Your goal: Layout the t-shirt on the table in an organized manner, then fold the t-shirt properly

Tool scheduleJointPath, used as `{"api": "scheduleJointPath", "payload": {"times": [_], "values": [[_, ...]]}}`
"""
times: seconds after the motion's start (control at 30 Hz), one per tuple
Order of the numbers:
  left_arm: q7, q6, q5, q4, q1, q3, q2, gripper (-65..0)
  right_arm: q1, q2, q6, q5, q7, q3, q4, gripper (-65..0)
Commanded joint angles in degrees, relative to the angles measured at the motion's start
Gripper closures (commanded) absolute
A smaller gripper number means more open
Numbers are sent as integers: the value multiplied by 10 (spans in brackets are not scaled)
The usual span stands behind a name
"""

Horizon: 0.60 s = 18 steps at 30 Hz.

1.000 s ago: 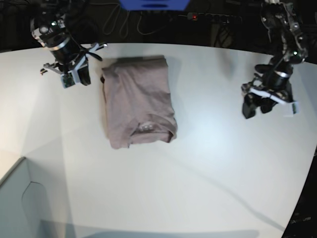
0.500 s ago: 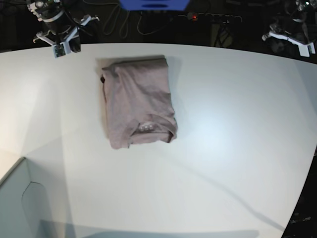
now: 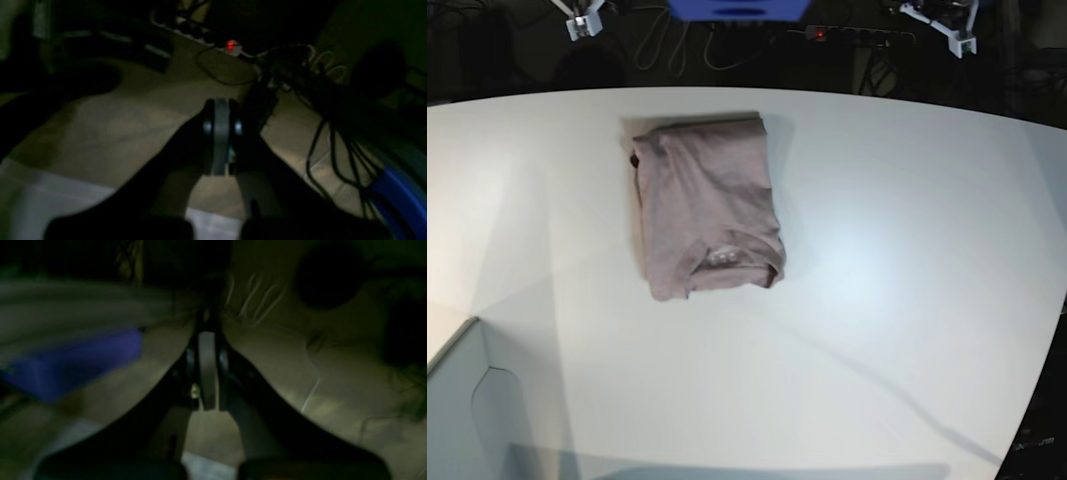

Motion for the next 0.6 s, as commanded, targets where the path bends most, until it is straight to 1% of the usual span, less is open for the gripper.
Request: {"api": "scheduleJointPath", "payload": {"times": [0.0, 0.07, 0.13, 0.17, 0.2, 0.23, 0.3, 0.33, 0.4, 0.47, 0.5, 0.57], "values": [[-32, 3, 11, -49, -13, 9, -8, 0, 10, 8, 4, 7, 23, -7, -37, 0], [-90, 6, 57, -162, -59, 41, -9, 0, 41, 30, 4, 7, 63, -38, -131, 0], [-151, 10, 101, -286, -110, 54, -18, 0, 75, 48, 0, 7, 112, -73, -228, 0], [-183, 26, 117, -344, -131, 55, -21, 0, 94, 54, -5, 7, 134, -75, -276, 0], [-212, 48, 127, -387, -147, 57, -22, 0, 112, 57, -21, 7, 151, -72, -315, 0], [-240, 71, 135, -422, -161, 57, -22, 0, 128, 58, -45, 7, 169, -66, -357, 0], [-292, 128, 162, -467, -182, 58, -19, 0, 162, 69, -103, 6, 211, -61, -444, 0], [-306, 144, 177, -474, -188, 58, -17, 0, 178, 72, -129, 6, 233, -65, -482, 0], [-302, 170, 199, -473, -194, 55, 0, 0, 215, 76, -188, 6, 282, -77, -568, 0], [-284, 180, 200, -473, -199, 57, 7, 0, 244, 77, -263, 6, 328, -85, -633, 0], [-276, 180, 201, -473, -205, 57, 7, 0, 257, 77, -314, 6, 349, -89, -661, 0], [-263, 180, 204, -473, -209, 57, 8, 0, 274, 75, -409, 6, 369, -103, -686, 0]]}}
